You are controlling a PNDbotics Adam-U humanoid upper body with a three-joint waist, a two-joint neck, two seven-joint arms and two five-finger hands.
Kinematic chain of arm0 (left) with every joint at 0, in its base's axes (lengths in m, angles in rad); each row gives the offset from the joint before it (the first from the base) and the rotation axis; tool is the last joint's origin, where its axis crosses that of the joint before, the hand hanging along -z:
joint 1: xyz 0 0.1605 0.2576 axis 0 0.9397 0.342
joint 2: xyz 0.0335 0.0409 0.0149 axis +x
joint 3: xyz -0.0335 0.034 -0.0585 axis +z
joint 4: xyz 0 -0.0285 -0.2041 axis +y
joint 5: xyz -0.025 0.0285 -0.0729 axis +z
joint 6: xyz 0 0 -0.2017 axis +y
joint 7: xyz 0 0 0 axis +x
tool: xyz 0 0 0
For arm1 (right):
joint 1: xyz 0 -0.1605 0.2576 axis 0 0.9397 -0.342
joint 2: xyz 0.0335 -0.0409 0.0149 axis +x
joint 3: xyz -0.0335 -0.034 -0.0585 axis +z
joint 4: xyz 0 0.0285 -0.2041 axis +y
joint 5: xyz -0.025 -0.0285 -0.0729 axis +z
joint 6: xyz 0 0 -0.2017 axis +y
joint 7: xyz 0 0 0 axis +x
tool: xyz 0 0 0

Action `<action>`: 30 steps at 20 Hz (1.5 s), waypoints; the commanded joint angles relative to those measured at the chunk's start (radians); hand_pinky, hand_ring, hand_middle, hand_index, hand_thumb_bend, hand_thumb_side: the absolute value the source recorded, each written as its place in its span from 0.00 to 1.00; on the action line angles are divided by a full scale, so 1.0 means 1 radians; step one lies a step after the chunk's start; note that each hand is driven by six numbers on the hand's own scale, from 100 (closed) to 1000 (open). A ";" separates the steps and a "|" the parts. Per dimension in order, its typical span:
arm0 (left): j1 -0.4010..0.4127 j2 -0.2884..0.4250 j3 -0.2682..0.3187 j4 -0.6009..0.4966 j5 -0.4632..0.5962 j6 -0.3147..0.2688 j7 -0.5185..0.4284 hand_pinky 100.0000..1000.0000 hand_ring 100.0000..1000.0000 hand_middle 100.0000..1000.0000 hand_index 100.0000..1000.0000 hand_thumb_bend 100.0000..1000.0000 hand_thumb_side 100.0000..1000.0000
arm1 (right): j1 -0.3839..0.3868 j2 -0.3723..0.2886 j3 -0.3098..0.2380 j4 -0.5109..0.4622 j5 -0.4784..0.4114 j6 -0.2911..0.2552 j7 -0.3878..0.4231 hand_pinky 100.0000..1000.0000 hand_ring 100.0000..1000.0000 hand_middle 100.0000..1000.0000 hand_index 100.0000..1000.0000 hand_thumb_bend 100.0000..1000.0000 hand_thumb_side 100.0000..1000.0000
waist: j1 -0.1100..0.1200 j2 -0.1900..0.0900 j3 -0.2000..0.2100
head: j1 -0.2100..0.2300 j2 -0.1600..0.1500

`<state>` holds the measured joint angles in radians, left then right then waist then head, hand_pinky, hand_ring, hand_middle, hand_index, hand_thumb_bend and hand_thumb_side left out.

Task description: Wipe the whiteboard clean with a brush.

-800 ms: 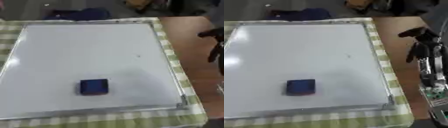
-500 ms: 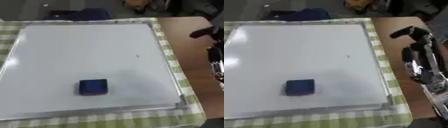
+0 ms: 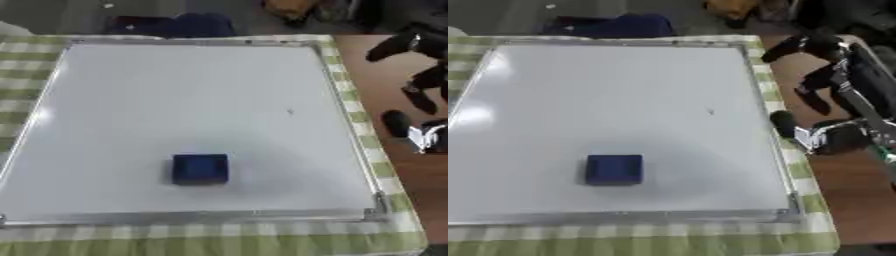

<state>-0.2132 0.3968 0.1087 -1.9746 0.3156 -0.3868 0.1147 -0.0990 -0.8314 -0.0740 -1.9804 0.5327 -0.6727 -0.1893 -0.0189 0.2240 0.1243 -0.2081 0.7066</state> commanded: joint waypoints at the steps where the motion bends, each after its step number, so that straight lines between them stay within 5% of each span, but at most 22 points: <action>1: -0.011 0.032 0.000 -0.018 0.001 0.000 -0.004 0.49 0.60 0.57 0.52 0.09 0.97 | -0.038 -0.063 0.020 -0.020 0.010 0.015 0.030 0.68 0.68 0.64 0.00 0.24 0.78 | 0.003 -0.009 0.004 | -0.001 -0.002; 5: -0.012 0.030 -0.003 -0.016 0.001 0.001 -0.008 0.49 0.60 0.57 0.51 0.09 0.97 | -0.096 -0.082 0.057 -0.020 0.065 0.022 0.100 0.71 0.71 0.67 0.00 0.27 0.78 | 0.004 -0.006 0.011 | -0.007 -0.004; 10: -0.015 0.028 -0.008 -0.015 0.005 0.002 -0.011 0.49 0.60 0.56 0.51 0.08 0.97 | -0.171 -0.071 0.105 -0.020 0.135 0.007 0.213 0.76 0.76 0.69 0.00 0.30 0.57 | 0.006 -0.006 0.022 | -0.015 -0.002; 22: -0.019 0.027 -0.019 -0.013 0.015 0.003 -0.022 0.49 0.59 0.56 0.51 0.08 0.97 | -0.341 0.014 0.226 -0.020 0.036 0.112 0.623 0.78 0.79 0.72 0.00 0.37 0.56 | 0.009 -0.012 0.037 | -0.031 -0.003; 30: -0.021 0.036 -0.025 -0.011 0.017 0.002 -0.030 0.49 0.60 0.56 0.51 0.07 0.98 | -0.377 0.017 0.291 -0.020 0.037 0.151 0.783 0.78 0.81 0.75 0.00 0.39 0.61 | 0.002 -0.010 0.041 | -0.030 -0.004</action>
<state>-0.2207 0.3973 0.0839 -1.9742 0.3255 -0.3835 0.0900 -0.4591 -0.7957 0.2164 -1.9808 0.5707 -0.5242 0.5753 -0.0178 0.2290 0.1643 -0.2368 0.7063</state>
